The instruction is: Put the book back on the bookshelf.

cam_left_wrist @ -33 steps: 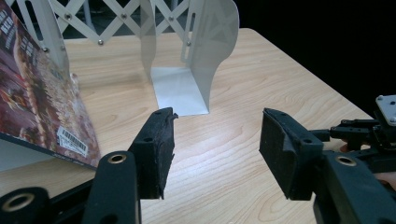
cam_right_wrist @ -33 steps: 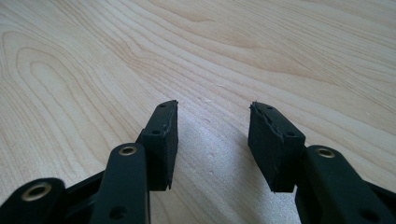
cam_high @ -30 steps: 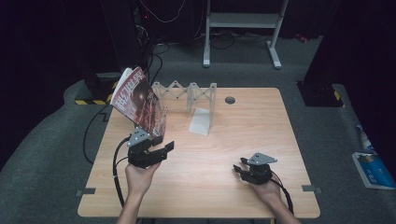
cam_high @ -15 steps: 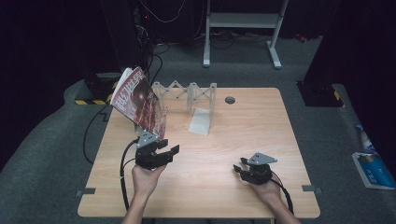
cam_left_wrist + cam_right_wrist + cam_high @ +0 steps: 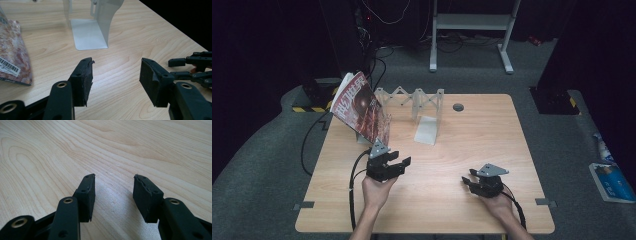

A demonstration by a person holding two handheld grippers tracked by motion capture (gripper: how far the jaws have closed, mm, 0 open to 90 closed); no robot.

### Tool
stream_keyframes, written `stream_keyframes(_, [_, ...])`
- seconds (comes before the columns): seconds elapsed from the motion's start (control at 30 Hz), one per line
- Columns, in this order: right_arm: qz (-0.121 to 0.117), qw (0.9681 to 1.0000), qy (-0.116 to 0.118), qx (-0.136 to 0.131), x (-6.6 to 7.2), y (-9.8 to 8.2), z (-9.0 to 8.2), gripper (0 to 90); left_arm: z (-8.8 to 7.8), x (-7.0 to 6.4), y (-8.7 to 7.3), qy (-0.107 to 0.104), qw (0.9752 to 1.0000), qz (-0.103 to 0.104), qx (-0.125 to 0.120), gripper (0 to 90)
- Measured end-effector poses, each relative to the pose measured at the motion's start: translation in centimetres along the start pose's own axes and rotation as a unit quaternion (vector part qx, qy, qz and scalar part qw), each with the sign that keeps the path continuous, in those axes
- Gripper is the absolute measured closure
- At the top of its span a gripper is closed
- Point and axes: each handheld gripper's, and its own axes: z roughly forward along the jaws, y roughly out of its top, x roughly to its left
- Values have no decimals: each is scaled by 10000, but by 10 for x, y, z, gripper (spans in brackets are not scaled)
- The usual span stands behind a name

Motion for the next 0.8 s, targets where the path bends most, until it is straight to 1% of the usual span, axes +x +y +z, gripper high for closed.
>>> stream_keyframes(0.1, [2, 10000, 3, -1, 0, 0, 0, 525, 4, 0, -2, 41, 10000, 25, 84, 439])
stream_keyframes(0.23, [1, 10000, 7, -1, 0, 0, 0, 523, 11, 0, -5, 81, 9999, 30, 121, 439])
stream_keyframes(0.27, [1, 10000, 7, -1, 0, 0, 0, 523, 11, 0, -5, 81, 9999, 30, 121, 439])
stream_keyframes(0.37, [0, 10000, 7, -1, 0, 0, 0, 523, 20, 0, -7, 62, 9998, -26, 175, 440])
stream_keyframes(0.6, [1, 10000, 5, 0, 0, 0, 0, 522, 35, -4, -11, 86, 9997, 26, 236, 441])
stream_keyframes(0.8, [0, 10000, 15, 1, 0, 0, 0, 524, 45, -6, -15, 101, 9994, 18, 320, 441])
